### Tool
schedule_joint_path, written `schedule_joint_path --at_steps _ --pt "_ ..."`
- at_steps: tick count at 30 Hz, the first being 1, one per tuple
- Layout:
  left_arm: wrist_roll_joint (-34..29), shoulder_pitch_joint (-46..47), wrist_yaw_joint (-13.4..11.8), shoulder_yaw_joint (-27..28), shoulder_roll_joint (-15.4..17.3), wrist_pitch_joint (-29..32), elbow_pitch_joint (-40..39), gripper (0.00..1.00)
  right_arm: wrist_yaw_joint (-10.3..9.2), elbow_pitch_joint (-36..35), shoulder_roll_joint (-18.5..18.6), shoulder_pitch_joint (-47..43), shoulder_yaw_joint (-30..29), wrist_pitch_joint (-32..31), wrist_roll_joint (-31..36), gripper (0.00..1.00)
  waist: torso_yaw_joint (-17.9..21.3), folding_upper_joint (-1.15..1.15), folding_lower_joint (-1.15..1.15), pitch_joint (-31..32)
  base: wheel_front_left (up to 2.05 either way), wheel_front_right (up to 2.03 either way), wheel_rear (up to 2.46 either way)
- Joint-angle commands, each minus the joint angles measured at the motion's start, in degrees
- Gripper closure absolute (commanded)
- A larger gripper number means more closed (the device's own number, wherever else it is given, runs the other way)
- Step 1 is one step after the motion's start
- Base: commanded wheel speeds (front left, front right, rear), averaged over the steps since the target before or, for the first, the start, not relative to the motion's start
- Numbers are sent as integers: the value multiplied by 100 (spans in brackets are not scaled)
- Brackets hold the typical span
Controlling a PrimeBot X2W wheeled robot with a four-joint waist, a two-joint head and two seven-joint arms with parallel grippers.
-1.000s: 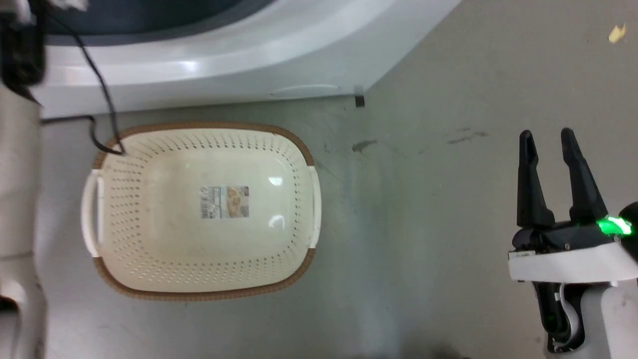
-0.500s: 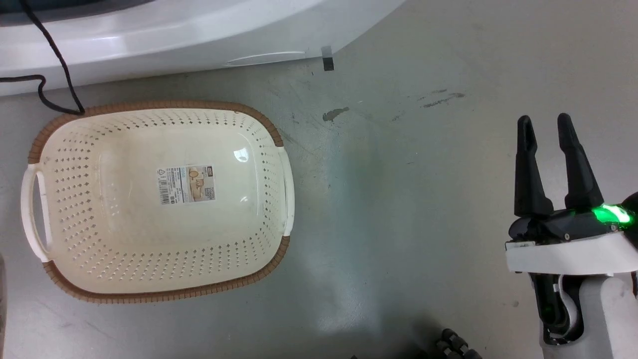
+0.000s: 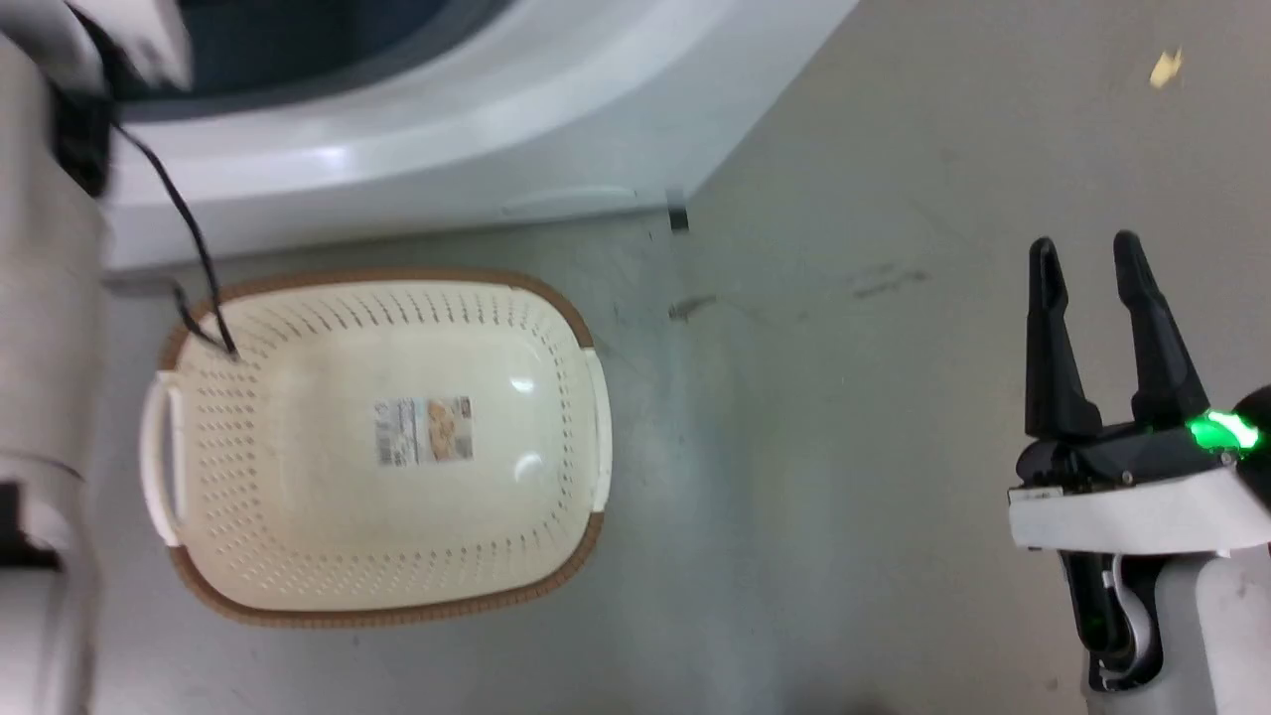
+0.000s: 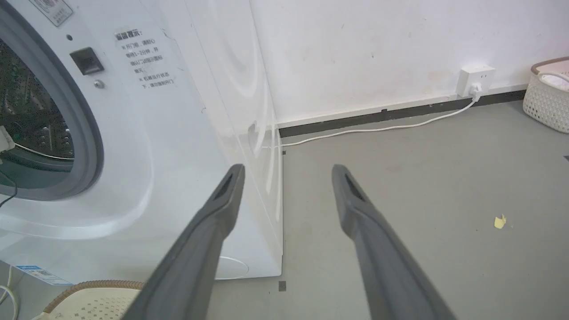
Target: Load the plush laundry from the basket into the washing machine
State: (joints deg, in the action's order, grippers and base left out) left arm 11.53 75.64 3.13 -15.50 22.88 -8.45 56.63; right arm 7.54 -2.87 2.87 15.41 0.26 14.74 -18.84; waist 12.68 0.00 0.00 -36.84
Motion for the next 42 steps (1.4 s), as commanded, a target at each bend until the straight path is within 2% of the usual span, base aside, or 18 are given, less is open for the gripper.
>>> schedule_joint_path --at_steps 1,2,4,5,11,19,24,32,37,42 --pt "34 -220 -17 -5 -74 -100 63 0 -5 -13 0 -95 -20 26 57 0 -145 0 0 473 0 0 0" --pt "144 -474 -8 33 -210 -308 122 0 -5 -41 0 -183 -76 26 140 0 -250 0 0 784 0 0 0" --pt "204 -604 -10 63 -279 -395 131 0 -5 -58 0 -226 -110 26 188 0 -311 0 0 943 0 0 0" --pt "350 -901 34 132 -421 -523 103 0 -5 -67 0 -328 -180 26 263 0 -427 0 0 1277 0 0 0" --pt "558 -1829 67 278 -607 -645 -398 0 -5 -33 0 -552 -260 26 372 0 -655 0 0 1997 0 0 0" --pt "564 -3898 -214 659 -808 -653 -2655 0 -5 -2 0 -847 -229 26 532 0 -947 0 0 2775 0 0 0" --pt "594 -5214 -506 921 -991 -653 -3831 0 -5 31 0 -1085 -197 26 571 0 -1059 0 0 3078 0 0 0" --pt "308 -6875 -824 865 -1316 -654 -4912 0 -5 113 0 -1453 -118 26 551 0 -1206 0 0 3378 0 0 0" --pt "194 -7530 -829 691 -1531 -654 -5136 0 -5 132 0 -1618 -101 26 493 0 -1260 0 0 3421 0 0 0" --pt "43 -7714 -794 534 -1600 -654 -5113 0 -5 241 0 -1717 -56 26 485 0 -1291 0 0 3427 0 0 0"
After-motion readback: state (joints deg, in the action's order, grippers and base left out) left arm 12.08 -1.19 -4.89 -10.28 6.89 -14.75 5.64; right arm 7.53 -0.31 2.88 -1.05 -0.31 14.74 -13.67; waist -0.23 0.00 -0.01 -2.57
